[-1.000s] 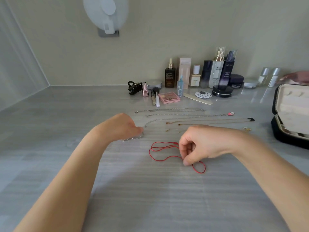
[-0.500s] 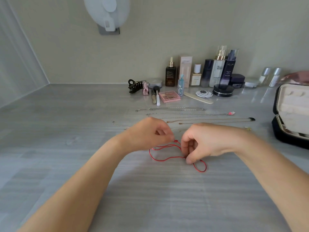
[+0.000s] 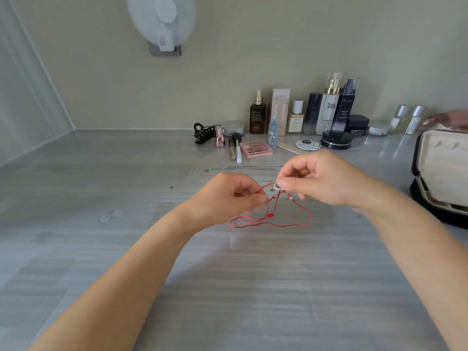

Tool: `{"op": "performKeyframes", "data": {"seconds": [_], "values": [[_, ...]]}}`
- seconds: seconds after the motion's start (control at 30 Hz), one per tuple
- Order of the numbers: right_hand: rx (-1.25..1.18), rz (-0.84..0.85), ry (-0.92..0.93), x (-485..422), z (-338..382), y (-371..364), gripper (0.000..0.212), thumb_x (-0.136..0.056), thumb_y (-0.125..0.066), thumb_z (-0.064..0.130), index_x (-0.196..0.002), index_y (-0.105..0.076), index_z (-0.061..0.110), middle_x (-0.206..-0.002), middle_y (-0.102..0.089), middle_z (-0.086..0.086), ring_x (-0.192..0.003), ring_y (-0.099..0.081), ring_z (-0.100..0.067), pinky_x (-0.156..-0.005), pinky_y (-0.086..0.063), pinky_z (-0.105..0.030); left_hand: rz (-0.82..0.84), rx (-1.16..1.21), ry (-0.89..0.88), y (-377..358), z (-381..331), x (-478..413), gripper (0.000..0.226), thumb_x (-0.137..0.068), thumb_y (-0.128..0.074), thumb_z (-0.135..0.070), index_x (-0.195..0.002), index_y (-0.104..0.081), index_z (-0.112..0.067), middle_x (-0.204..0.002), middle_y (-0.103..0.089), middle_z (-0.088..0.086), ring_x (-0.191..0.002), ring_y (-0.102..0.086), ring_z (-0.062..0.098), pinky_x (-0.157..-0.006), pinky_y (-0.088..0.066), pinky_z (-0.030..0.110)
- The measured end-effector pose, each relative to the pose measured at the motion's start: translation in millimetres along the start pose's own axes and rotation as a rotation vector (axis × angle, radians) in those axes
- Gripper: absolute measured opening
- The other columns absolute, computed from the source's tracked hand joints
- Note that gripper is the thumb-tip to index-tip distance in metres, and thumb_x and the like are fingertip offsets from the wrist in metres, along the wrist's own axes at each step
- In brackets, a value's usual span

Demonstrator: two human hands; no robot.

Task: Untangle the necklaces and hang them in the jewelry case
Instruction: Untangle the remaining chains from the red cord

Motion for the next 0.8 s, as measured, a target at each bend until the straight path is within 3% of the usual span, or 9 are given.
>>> {"op": "performKeyframes", "data": {"seconds": [0.13, 0.27, 0.37, 0.47, 0.53, 0.63, 0.7, 0.8], "values": [[-0.115, -0.127, -0.029, -0.4, -2.0, 9.2, 0.014, -0.082, -0.065, 0.010, -0.071, -0.066, 0.017, -0.044, -0.058, 0.014, -0.041, -0.047, 0.001, -0.043, -0.035, -0.007, -0.034, 0.080, 0.001, 5.5, -4.0, 2.5, 0.026, -0.093, -0.050, -0.016, -0.074, -0.066, -0.022, -0.052, -0.049, -0.007, -0.049, -0.047, 0.005, -0.053, -0.039, 0.012], [-0.243, -0.174, -0.072, 0.3, -2.9, 13.0, 0.015, -0.085, -0.060, 0.009, -0.072, -0.064, 0.015, -0.045, -0.060, 0.008, -0.042, -0.049, -0.001, -0.041, -0.035, -0.012, -0.166, 0.261, 0.082, 16.4, 1.6, -0.2, 0.032, -0.094, -0.045, -0.014, -0.068, -0.063, -0.015, -0.042, -0.034, -0.011, -0.043, -0.033, 0.008, -0.052, -0.033, 0.022], [-0.459, -0.169, -0.088, 0.0, -2.6, 11.6, 0.017, -0.088, -0.054, 0.003, -0.074, -0.060, 0.010, -0.061, -0.069, 0.002, -0.046, -0.056, -0.005, -0.041, -0.038, -0.013, -0.179, 0.056, 0.198, 20.2, 11.4, -0.5, 0.031, -0.091, -0.049, -0.017, -0.064, -0.064, -0.015, -0.040, -0.041, -0.009, -0.040, -0.035, 0.008, -0.048, -0.033, 0.020], [-0.531, -0.145, -0.069, -0.9, -1.4, 7.2, 0.016, -0.087, -0.054, -0.001, -0.081, -0.063, 0.010, -0.064, -0.070, 0.000, -0.052, -0.061, -0.005, -0.046, -0.044, -0.013, -0.188, -0.287, 0.163, 17.2, 17.6, -2.6, 0.026, -0.091, -0.048, -0.025, -0.084, -0.069, -0.013, -0.073, -0.066, 0.003, -0.064, -0.056, 0.016, -0.063, -0.047, 0.025], [-0.544, -0.132, -0.061, -1.7, -0.9, 4.3, 0.019, -0.086, -0.054, -0.004, -0.083, -0.066, 0.011, -0.064, -0.070, 0.000, -0.055, -0.063, -0.005, -0.048, -0.046, -0.013, -0.292, -0.348, 0.070, 17.7, 12.8, -1.7, 0.024, -0.092, -0.045, -0.023, -0.105, -0.066, -0.018, -0.101, -0.064, -0.001, -0.083, -0.057, 0.014, -0.076, -0.044, 0.023], [-0.586, -0.089, -0.053, -1.8, 1.2, -0.2, 0.021, -0.083, -0.055, -0.009, -0.082, -0.066, 0.009, -0.064, -0.070, -0.001, -0.056, -0.064, -0.006, -0.049, -0.048, -0.014, -0.412, -0.163, -0.105, 22.4, -4.3, 1.0, 0.025, -0.095, -0.043, -0.020, -0.112, -0.062, -0.021, -0.103, -0.056, -0.011, -0.088, -0.052, -0.003, -0.078, -0.036, 0.007], [-0.626, -0.046, -0.040, -1.0, 3.7, -3.5, 0.017, -0.078, -0.058, -0.007, -0.082, -0.065, 0.008, -0.066, -0.071, -0.002, -0.057, -0.065, -0.007, -0.051, -0.049, -0.014, -0.370, 0.078, -0.155, 18.7, -9.6, 2.1, 0.024, -0.097, -0.041, -0.020, -0.110, -0.061, -0.019, -0.101, -0.060, -0.015, -0.091, -0.054, -0.012, -0.082, -0.038, 0.002], [-0.688, 0.019, -0.001, 1.6, 10.6, -7.3, 0.014, -0.067, -0.064, 0.007, -0.081, -0.064, 0.008, -0.072, -0.073, -0.005, -0.057, -0.065, -0.009, -0.049, -0.050, -0.016, -0.181, 0.396, -0.090, -1.1, -4.6, -0.6, 0.032, -0.097, -0.037, -0.035, -0.107, -0.063, -0.020, -0.109, -0.066, -0.007, -0.110, -0.058, 0.000, -0.100, -0.041, 0.018]]}}
Point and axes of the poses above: each hand's wrist, its own x-axis away from the middle knuckle, its own y-axis out of the back of the hand, z = x × y, the point moved 6 cm from there along -x, towards the middle knuckle
